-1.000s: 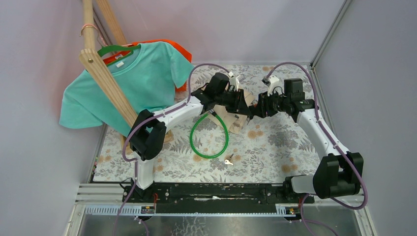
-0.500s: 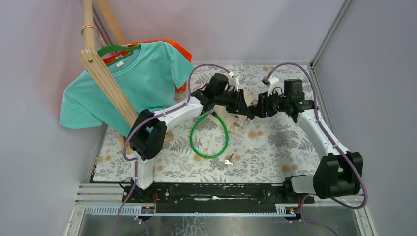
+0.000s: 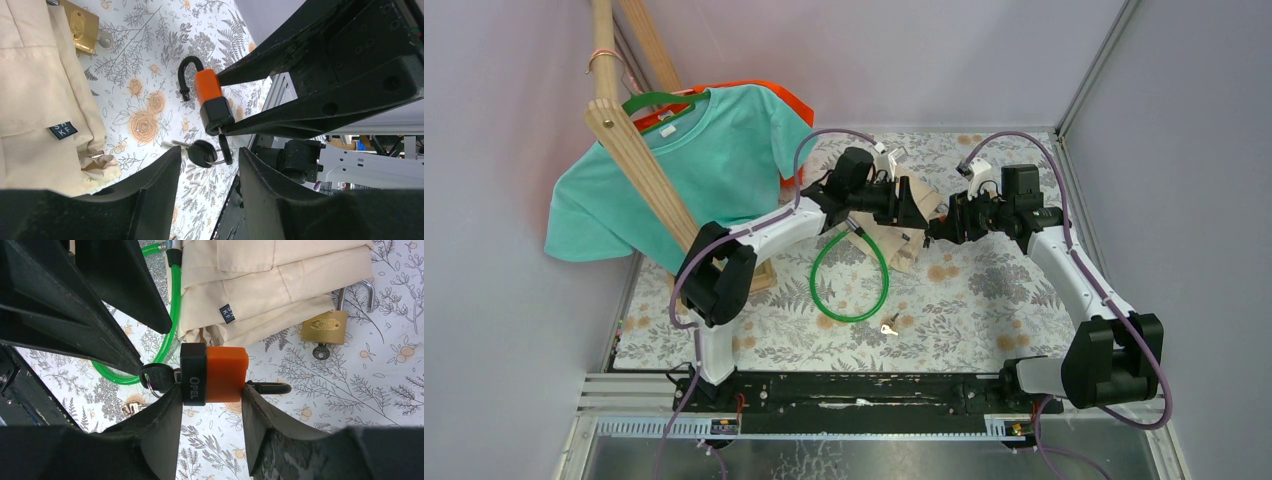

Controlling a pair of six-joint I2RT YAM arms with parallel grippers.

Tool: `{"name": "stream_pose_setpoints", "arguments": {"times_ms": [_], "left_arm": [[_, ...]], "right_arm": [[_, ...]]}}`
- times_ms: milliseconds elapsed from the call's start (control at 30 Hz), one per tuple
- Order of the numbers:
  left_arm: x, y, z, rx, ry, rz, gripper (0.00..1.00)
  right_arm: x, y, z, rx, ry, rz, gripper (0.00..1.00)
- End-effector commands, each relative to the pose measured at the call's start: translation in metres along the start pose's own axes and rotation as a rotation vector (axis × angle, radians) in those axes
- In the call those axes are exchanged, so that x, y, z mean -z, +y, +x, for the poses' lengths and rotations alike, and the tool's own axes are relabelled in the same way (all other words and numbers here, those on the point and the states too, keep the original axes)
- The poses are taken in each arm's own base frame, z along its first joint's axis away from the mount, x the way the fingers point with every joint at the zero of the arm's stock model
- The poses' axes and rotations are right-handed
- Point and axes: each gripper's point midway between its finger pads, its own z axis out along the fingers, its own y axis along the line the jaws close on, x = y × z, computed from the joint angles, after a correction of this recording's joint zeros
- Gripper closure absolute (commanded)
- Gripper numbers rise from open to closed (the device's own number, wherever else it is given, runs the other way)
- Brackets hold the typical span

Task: Lock with the key
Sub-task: Pick up the lock from the center of the board.

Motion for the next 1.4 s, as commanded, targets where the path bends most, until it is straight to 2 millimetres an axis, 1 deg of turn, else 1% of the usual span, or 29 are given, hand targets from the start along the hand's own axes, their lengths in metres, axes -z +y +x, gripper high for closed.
{"name": "stream_pose_setpoints", "arguments": {"times_ms": [0, 200, 367, 533, 900, 1033, 1133, 1300, 1367], "left_arm": [[0.006, -0.022, -0.020, -0.047, -0.063, 0.065, 0.47], [0.000, -0.023, -0.016, -0.044, -0.051, 0.058, 0.53], [-0.006, -0.026, -0.005, -0.042, -0.022, 0.065, 0.56], [-0.011, -0.024, -0.001, -0.032, -0.006, 0.055, 0.64], [-0.017, -0.022, 0.004, -0.020, 0.016, 0.059, 0.87], [-0.015, -0.024, 0.003, -0.035, 0.012, 0.071, 0.99], [-0.010, -0.026, 0.000, -0.050, 0.003, 0.092, 1.00], [0.004, -0.030, -0.006, -0.100, -0.015, 0.124, 1.00], [0.010, -0.031, -0.005, -0.121, -0.016, 0.139, 1.00]], "right_arm": [[0.008, 0.013, -0.025, 0.082, -0.090, -0.042, 1.00], [0.008, 0.014, -0.025, 0.085, -0.093, -0.044, 1.00], [0.009, 0.013, -0.024, 0.084, -0.089, -0.042, 1.00], [0.009, 0.013, -0.024, 0.086, -0.089, -0.039, 1.00], [0.010, 0.016, -0.023, 0.094, -0.103, -0.045, 1.00], [0.011, 0.015, -0.024, 0.092, -0.105, -0.038, 1.00], [0.010, 0.014, -0.022, 0.085, -0.096, -0.039, 0.87], [0.013, 0.016, -0.023, 0.094, -0.095, -0.040, 0.59], [0.013, 0.017, -0.022, 0.102, -0.097, -0.046, 0.49]]}}
